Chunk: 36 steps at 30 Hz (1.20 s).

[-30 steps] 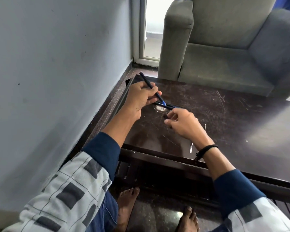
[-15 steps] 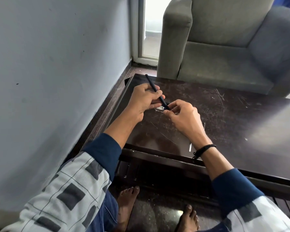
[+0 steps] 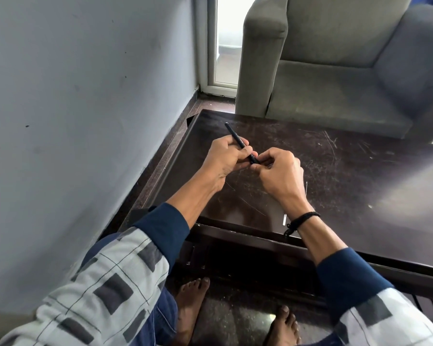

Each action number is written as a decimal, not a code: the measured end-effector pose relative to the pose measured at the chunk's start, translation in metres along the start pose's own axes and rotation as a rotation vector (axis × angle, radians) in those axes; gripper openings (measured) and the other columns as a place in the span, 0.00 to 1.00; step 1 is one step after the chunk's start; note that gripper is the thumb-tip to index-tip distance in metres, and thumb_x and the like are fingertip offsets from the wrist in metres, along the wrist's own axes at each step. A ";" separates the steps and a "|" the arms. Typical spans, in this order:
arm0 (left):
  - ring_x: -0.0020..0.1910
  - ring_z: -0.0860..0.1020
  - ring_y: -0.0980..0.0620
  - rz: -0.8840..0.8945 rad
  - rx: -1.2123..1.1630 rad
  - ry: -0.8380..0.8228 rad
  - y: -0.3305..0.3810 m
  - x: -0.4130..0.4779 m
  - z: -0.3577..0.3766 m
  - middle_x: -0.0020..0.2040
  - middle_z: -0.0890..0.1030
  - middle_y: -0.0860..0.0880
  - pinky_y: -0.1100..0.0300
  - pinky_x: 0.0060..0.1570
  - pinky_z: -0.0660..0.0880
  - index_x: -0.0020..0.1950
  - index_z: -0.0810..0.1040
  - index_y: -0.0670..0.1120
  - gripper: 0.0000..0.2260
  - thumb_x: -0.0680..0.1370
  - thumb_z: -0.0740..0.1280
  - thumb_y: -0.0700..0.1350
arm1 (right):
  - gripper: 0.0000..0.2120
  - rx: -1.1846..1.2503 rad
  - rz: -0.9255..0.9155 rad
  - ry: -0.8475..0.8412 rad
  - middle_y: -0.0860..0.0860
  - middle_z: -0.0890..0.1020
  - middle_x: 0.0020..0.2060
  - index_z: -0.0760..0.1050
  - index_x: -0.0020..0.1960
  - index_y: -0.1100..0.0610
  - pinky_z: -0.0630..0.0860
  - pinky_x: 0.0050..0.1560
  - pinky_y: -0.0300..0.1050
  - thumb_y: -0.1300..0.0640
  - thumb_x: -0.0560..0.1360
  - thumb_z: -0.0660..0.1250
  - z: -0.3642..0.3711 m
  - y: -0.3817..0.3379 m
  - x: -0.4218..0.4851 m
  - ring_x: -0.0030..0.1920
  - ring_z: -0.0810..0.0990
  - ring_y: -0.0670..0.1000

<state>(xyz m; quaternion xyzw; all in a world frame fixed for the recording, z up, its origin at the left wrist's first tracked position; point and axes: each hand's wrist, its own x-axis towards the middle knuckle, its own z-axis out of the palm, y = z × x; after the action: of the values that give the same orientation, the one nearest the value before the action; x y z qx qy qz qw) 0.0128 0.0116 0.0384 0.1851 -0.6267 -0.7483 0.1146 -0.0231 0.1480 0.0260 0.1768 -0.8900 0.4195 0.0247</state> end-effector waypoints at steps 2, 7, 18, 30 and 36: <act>0.38 0.85 0.53 -0.001 -0.029 -0.006 0.000 0.000 0.003 0.45 0.84 0.39 0.61 0.37 0.81 0.55 0.76 0.38 0.06 0.79 0.68 0.32 | 0.05 0.017 0.002 0.000 0.38 0.78 0.34 0.83 0.47 0.51 0.70 0.42 0.42 0.56 0.73 0.77 -0.003 0.002 0.004 0.37 0.77 0.41; 0.42 0.85 0.50 -0.025 -0.021 0.045 -0.005 0.002 0.004 0.48 0.85 0.38 0.59 0.42 0.83 0.57 0.79 0.35 0.08 0.78 0.69 0.33 | 0.06 -0.008 0.018 -0.090 0.41 0.81 0.36 0.82 0.47 0.50 0.71 0.41 0.40 0.55 0.72 0.78 -0.009 0.004 0.017 0.39 0.78 0.39; 0.66 0.74 0.46 -0.113 -0.047 0.254 0.026 0.016 -0.026 0.74 0.70 0.43 0.49 0.69 0.73 0.82 0.53 0.46 0.37 0.79 0.71 0.44 | 0.08 -0.163 0.101 0.001 0.50 0.86 0.48 0.84 0.51 0.51 0.74 0.51 0.44 0.55 0.72 0.76 0.001 0.046 0.037 0.54 0.83 0.54; 0.63 0.76 0.48 -0.085 -0.142 0.283 0.034 0.016 -0.033 0.71 0.72 0.44 0.53 0.65 0.75 0.80 0.59 0.47 0.33 0.78 0.69 0.39 | 0.09 -0.286 0.001 0.003 0.53 0.78 0.54 0.84 0.56 0.52 0.71 0.60 0.55 0.55 0.76 0.74 0.042 0.056 0.049 0.59 0.72 0.60; 0.60 0.77 0.50 -0.083 -0.170 0.280 0.036 0.017 -0.034 0.65 0.75 0.47 0.58 0.57 0.77 0.79 0.62 0.47 0.31 0.78 0.70 0.40 | 0.11 -0.244 -0.003 0.057 0.52 0.76 0.54 0.82 0.58 0.52 0.72 0.62 0.56 0.55 0.76 0.73 0.041 0.058 0.060 0.58 0.73 0.58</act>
<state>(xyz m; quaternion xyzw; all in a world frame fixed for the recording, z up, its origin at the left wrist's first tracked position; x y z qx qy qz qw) 0.0099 -0.0327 0.0666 0.3028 -0.5311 -0.7695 0.1849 -0.0942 0.1335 -0.0314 0.1617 -0.9331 0.3129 0.0720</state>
